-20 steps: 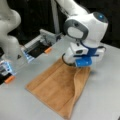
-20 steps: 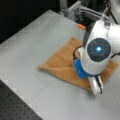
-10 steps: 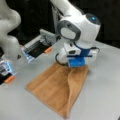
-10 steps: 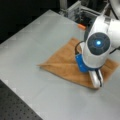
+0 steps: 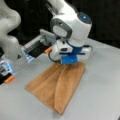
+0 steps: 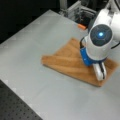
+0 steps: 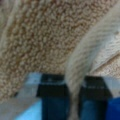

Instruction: Folding a towel twice

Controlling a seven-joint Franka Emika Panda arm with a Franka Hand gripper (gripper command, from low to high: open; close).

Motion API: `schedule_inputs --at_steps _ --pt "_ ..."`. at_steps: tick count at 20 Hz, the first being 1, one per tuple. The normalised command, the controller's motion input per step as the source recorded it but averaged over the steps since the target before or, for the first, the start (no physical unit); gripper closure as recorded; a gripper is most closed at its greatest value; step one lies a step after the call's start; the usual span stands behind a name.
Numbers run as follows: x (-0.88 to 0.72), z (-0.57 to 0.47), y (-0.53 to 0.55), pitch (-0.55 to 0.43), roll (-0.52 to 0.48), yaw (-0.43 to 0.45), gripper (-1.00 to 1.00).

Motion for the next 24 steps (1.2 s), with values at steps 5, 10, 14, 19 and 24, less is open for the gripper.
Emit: schedule_inputs --at_steps 5,10,14,19,24 --pt "-0.46 0.0 -0.06 -0.136 0.158 -0.016 1.0" --pt "-0.49 0.05 -0.01 -0.117 0.151 -0.041 1.0" --pt "-0.5 0.05 0.05 -0.097 0.132 -0.055 1.0" --pt "-0.44 0.01 0.07 -0.078 0.128 -0.055 1.0" --pt "-0.4 -0.02 0.11 -0.065 0.129 -0.076 1.0"
